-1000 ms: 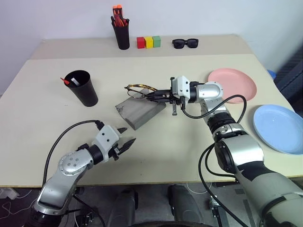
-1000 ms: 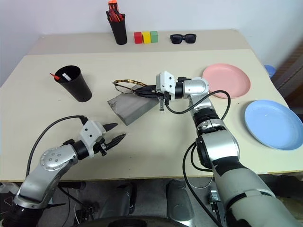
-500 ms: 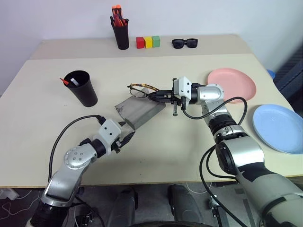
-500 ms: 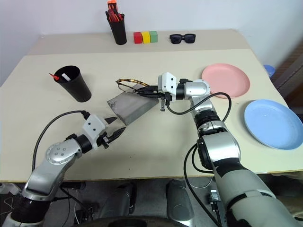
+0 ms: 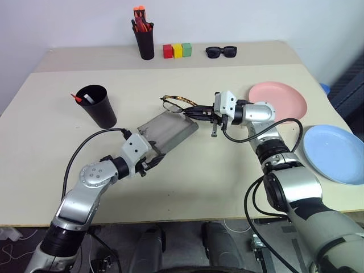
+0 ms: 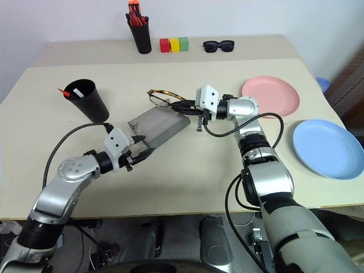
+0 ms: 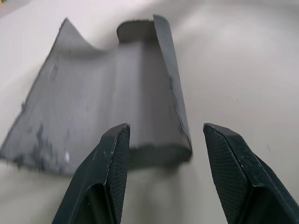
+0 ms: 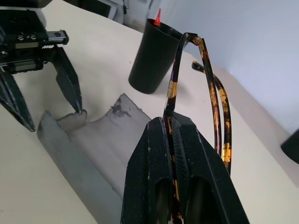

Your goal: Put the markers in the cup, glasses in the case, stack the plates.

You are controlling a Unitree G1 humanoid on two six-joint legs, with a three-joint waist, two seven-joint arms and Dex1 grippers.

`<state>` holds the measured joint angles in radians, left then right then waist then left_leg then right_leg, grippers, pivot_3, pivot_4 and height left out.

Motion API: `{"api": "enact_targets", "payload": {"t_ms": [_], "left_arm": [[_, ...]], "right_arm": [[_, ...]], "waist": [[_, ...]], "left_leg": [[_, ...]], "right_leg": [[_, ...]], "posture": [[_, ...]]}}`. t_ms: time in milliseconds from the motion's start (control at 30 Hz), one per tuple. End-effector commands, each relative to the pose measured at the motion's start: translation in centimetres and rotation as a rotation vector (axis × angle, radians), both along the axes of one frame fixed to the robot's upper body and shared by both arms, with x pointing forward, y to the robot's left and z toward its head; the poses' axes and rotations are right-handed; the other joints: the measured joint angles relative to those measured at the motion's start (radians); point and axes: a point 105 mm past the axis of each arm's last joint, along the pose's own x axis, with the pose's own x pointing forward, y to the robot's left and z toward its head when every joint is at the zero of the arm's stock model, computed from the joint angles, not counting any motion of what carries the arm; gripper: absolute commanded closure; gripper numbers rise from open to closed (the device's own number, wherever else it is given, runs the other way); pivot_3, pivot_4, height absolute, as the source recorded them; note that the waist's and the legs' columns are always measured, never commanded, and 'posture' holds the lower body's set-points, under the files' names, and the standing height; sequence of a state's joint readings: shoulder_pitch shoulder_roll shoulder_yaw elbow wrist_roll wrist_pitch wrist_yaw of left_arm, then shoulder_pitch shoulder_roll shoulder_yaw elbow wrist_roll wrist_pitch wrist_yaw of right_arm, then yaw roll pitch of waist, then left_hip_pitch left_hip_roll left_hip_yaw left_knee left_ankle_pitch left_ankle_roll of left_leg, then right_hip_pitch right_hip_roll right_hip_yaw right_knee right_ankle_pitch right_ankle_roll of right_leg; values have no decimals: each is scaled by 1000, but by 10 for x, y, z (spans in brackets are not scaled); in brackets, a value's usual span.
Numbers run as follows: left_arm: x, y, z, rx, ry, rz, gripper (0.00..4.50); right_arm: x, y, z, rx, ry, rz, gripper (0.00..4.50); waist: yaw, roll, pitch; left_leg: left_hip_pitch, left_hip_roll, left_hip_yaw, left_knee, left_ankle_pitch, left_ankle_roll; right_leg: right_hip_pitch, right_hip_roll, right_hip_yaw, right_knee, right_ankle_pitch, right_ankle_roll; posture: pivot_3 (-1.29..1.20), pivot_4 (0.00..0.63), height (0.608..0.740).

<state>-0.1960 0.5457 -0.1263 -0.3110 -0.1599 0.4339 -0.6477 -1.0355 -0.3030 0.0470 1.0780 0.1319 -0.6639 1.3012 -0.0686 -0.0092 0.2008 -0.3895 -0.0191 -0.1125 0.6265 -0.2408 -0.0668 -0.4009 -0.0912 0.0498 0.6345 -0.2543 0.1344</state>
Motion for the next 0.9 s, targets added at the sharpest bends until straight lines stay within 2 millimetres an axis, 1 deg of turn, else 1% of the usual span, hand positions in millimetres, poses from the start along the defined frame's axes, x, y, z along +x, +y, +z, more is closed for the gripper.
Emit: {"api": "enact_targets", "payload": {"t_ms": [33,133,167,200,267,333,433,500,567,600,667,733,800,900], "left_arm": [[4,-10,2,15,-8,-38,1968],[9,-13,-4,69,-4,-54,1968],[13,-10,-6,98,-13,-40,1968],[22,-3,-7,153,-45,4,1968],[40,15,-1,213,-111,114,1968],[52,29,8,244,-175,193,1968],[61,40,26,238,-263,259,1968],[57,35,38,191,-315,228,1968],[43,20,46,106,-340,128,1968],[35,13,47,71,-334,76,1968],[22,7,42,35,-291,12,1968],[14,6,33,22,-228,-16,1968],[12,6,30,24,-210,-23,1968],[21,7,38,6,-228,17,1968]], "right_arm": [[0,-3,18,42,-69,-15,4489],[0,-5,18,46,-74,-22,4489],[0,-5,18,47,-75,-24,4489],[0,-6,18,48,-78,-28,4489],[1,-8,19,53,-81,-37,4489],[1,-9,19,58,-82,-45,4489],[1,-10,19,59,-81,-50,4489],[2,-11,18,55,-78,-52,4489],[2,-11,17,52,-75,-53,4489],[2,-10,17,51,-74,-53,4489],[3,-9,17,49,-71,-51,4489],[3,-7,17,49,-68,-48,4489],[3,-6,17,49,-67,-46,4489],[3,-5,17,51,-66,-44,4489]], "waist": [[-1,0,0],[0,0,0],[0,0,0],[0,0,0],[-1,0,0],[-1,0,0],[-1,0,0],[0,0,0],[1,0,0],[1,0,0],[1,0,0],[-1,0,0],[0,0,0],[2,0,0]], "left_leg": [[0,0,0,0,0,0],[0,0,0,0,0,0],[0,0,0,0,0,0],[0,0,0,0,0,0],[0,0,0,0,0,0],[0,0,0,0,0,0],[0,0,0,0,0,0],[-1,0,0,0,0,0],[-2,0,0,0,0,-1],[-2,0,0,0,1,-1],[-2,0,0,0,1,-1],[-2,0,0,0,1,-1],[-2,0,0,0,1,-1],[-2,0,0,1,1,-1]], "right_leg": [[0,0,0,0,0,0],[0,0,0,0,0,0],[0,0,0,0,0,0],[0,0,0,0,0,0],[0,0,0,0,0,0],[0,0,0,1,0,0],[-1,0,0,1,0,0],[-2,0,0,1,0,0],[-3,0,0,1,0,0],[-3,0,0,1,0,0],[-3,0,0,1,0,0],[-3,0,0,1,0,0],[-3,0,0,2,0,0],[-3,0,0,4,0,0]], "posture": [[0,150,740],[0,150,740],[0,150,740],[0,150,740],[0,150,740],[0,150,740],[0,150,740],[0,150,740],[0,150,740],[0,150,740],[0,150,740],[0,150,740],[0,150,740],[0,150,740]]}}
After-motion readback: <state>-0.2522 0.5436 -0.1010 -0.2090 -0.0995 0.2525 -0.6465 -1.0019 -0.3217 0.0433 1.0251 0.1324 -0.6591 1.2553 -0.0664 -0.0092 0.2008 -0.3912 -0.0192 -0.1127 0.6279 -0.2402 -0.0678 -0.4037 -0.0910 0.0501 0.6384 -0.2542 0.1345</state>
